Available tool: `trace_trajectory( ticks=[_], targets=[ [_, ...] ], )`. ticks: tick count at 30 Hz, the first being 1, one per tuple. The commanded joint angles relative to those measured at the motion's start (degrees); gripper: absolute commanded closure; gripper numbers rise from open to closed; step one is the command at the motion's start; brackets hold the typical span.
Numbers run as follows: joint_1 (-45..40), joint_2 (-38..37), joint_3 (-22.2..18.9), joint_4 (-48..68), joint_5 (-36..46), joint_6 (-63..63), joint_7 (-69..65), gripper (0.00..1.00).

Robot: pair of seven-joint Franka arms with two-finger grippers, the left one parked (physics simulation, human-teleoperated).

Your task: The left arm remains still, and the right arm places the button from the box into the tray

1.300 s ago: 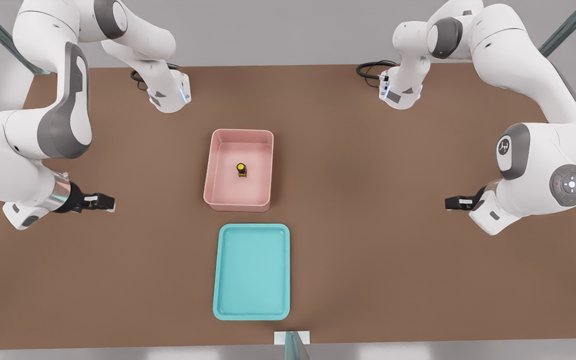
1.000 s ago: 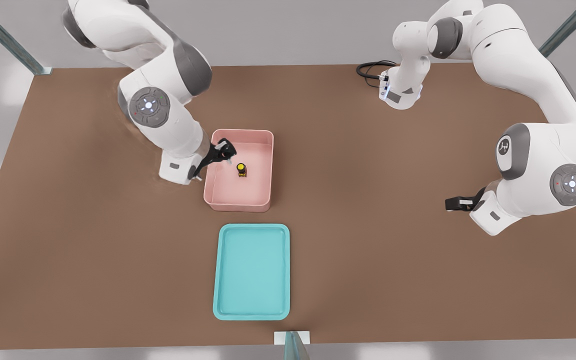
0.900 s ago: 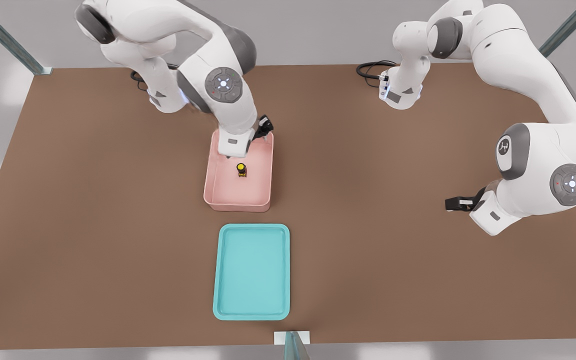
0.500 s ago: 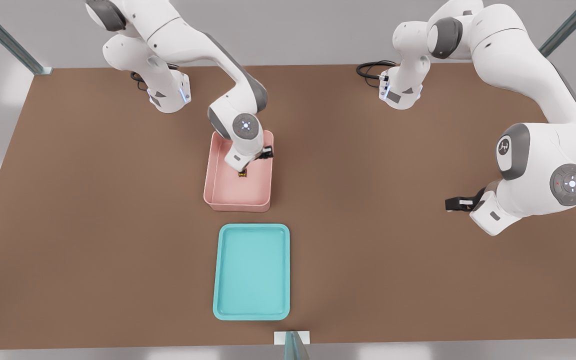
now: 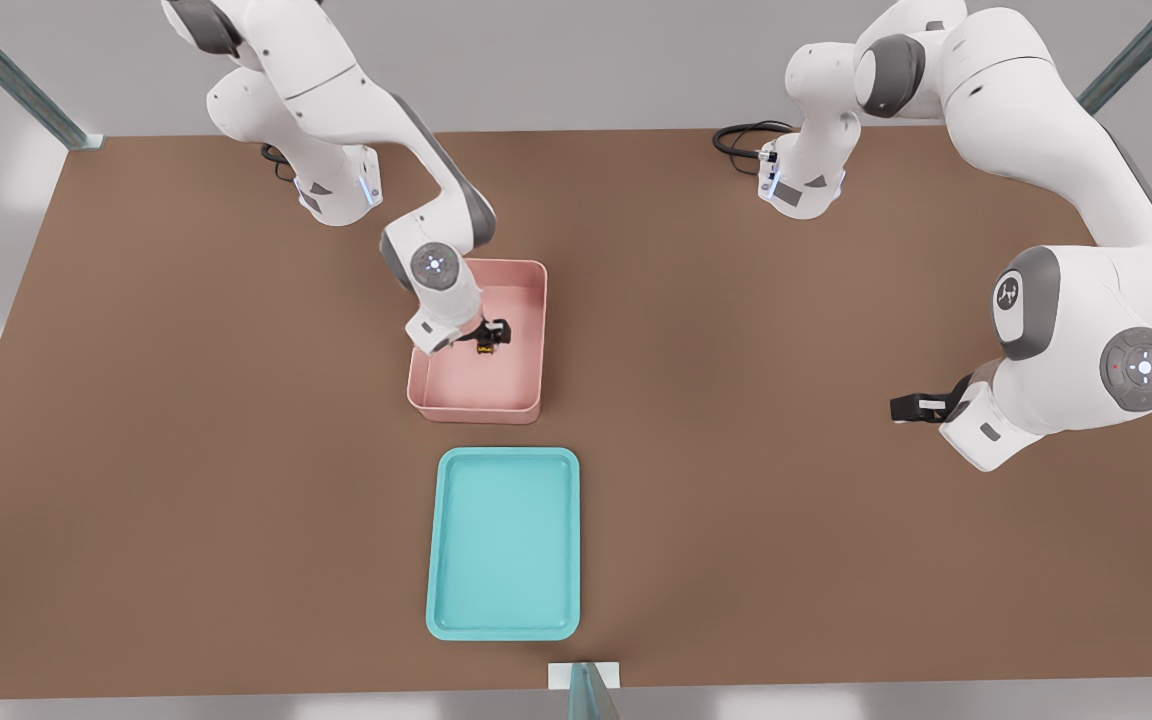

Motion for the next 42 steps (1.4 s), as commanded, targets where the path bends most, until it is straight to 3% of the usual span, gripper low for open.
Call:
trace_trajectory(
  ticks=[1,22,25,29,34,39,42],
  targets=[
    [0.3,0.6,0.1,0.0,1.7,5.4,-4.0,0.0],
    [1.0,2.0,2.0,-8.9,1.8,17.6,-5.7,0.0],
    [0.9,1.9,2.1,-8.9,1.8,17.5,-5.6,0.3],
    [0.8,1.9,2.1,-8.9,1.8,17.3,-5.5,0.44],
    [0.6,1.8,2.0,-8.5,2.5,16.7,-5.4,0.55],
    [0.6,-0.4,1.9,-6.0,3.0,7.9,-5.9,0.56],
    [0.0,-0.6,0.1,1.9,3.0,-2.8,-8.3,0.56]
  ],
)
